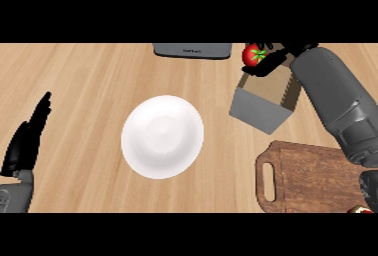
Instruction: Pick the tomato from the cutting board and place it in the cardboard box
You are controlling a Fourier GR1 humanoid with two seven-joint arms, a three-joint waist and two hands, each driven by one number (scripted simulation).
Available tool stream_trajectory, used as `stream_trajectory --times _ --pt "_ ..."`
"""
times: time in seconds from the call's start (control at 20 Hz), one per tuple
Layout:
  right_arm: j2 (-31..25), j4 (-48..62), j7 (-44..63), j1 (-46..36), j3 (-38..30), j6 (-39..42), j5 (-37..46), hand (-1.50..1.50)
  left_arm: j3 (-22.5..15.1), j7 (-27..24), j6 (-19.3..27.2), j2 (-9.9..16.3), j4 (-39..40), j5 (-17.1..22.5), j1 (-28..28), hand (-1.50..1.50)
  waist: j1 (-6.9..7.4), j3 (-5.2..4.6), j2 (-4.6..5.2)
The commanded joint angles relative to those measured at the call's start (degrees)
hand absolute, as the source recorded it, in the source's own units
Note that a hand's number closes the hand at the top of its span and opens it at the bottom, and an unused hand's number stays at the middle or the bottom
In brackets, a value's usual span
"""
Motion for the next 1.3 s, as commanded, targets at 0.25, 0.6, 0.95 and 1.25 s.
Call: stream_trajectory --times 0.25,0.6,0.95,1.25 --pt "3.7 4.2 3.2 1.0 -2.1 0.0 -1.7 -1.50 -1.9 1.4 0.8 -1.8 -0.8 -1.7 -1.6 0.00 0.76 0.09 0.55" --pt "4.2 1.6 -1.7 -0.2 -7.1 -1.2 -6.7 -1.50 -0.3 0.4 1.2 -1.0 1.3 -1.7 -2.2 0.00 0.64 0.08 0.46" --pt "-4.5 1.8 -4.3 0.5 -15.5 5.5 -14.9 -1.50 -0.5 2.6 0.3 -0.5 -1.1 -1.6 -2.5 0.00 0.25 0.15 0.28" --pt "-10.9 2.9 -6.3 3.3 -18.4 12.8 -17.8 -1.50 1.3 0.2 0.5 -0.2 2.6 -1.0 -3.1 0.00 0.25 0.14 0.71"
